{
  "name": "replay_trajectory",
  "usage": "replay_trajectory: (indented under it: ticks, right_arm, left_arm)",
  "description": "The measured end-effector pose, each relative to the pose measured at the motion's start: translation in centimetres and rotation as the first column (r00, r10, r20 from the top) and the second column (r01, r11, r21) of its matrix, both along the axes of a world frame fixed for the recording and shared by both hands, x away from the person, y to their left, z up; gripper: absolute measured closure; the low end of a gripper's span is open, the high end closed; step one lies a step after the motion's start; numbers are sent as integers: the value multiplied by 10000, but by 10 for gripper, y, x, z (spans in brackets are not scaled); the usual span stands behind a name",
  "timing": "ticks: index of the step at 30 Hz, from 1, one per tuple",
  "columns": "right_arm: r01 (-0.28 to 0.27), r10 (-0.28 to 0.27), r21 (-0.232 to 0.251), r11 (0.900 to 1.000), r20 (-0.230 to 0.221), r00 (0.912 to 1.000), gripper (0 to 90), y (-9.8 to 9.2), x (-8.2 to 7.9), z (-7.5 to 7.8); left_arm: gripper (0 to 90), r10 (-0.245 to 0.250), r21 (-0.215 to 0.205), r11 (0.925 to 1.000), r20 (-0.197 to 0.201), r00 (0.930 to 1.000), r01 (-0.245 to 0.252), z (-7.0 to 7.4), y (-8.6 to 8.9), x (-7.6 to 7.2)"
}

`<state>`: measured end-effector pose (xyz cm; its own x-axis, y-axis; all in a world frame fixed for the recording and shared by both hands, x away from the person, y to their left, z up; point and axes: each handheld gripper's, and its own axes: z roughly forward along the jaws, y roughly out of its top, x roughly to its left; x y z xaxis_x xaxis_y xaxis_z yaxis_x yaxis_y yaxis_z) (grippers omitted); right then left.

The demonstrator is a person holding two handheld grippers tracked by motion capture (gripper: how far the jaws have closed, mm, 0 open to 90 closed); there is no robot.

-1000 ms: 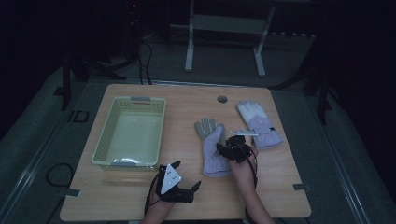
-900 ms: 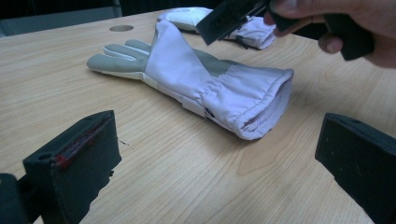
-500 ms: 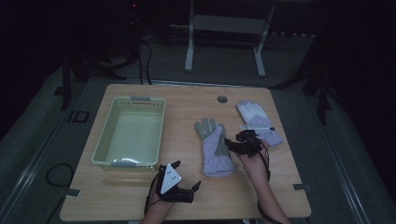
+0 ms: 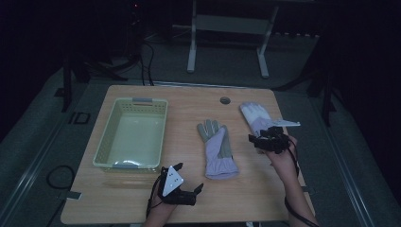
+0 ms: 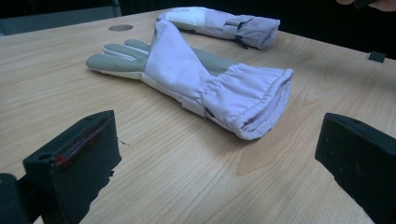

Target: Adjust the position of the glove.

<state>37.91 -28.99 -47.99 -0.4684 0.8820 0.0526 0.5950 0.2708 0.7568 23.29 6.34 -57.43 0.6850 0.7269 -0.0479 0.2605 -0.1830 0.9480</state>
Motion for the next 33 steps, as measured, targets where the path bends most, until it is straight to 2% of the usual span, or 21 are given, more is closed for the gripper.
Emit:
replay_trajectory:
  ticks: [5, 8, 12, 17, 24, 26, 29, 30, 32, 33]
  right_arm:
    - [93, -90, -224, 9997, 152, 9998, 390, -18, 5, -1]
    - [265, -263, -134, 9996, 163, 9995, 411, -31, 6, -3]
    - [442, -443, -121, 9990, -101, 9990, 408, -44, 8, -10]
    - [693, -694, -99, 9975, -53, 9976, 402, -56, 13, -11]
    - [925, -924, -165, 9956, 59, 9957, 400, -64, 25, -7]
    - [952, -952, 23, 9955, 91, 9954, 398, -66, 30, -7]
    - [937, -938, 114, 9955, 24, 9956, 389, -66, 38, -7]
    - [1006, -1006, -24, 9949, -2, 9949, 387, -65, 42, -8]
    - [885, -885, 166, 9959, -48, 9961, 379, -64, 48, -8]
    - [944, -944, 40, 9955, -25, 9955, 379, -63, 53, -9]
  left_arm:
    - [0, 4, 7, 10000, 30, 10000, -4, 0, 0, 0]
    - [0, 16, 1, 10000, 19, 10000, -16, 0, 0, 0]
    - [0, 27, 35, 10000, 42, 10000, -27, 0, -1, 0]
    - [0, 29, -1, 10000, 13, 10000, -29, 0, -1, 0]
    - [0, 27, 9, 10000, 20, 10000, -27, 0, -1, 0]
    - [0, 26, 8, 10000, 21, 10000, -26, 0, -1, 0]
    - [0, 22, 9, 10000, 14, 10000, -22, 0, -1, 0]
    - [0, 23, 9, 10000, 11, 10000, -23, 0, -1, 0]
    - [0, 19, 6, 10000, 5, 10000, -19, 0, 0, 0]
    - [0, 17, 9, 10000, 5, 10000, -17, 0, 0, 0]
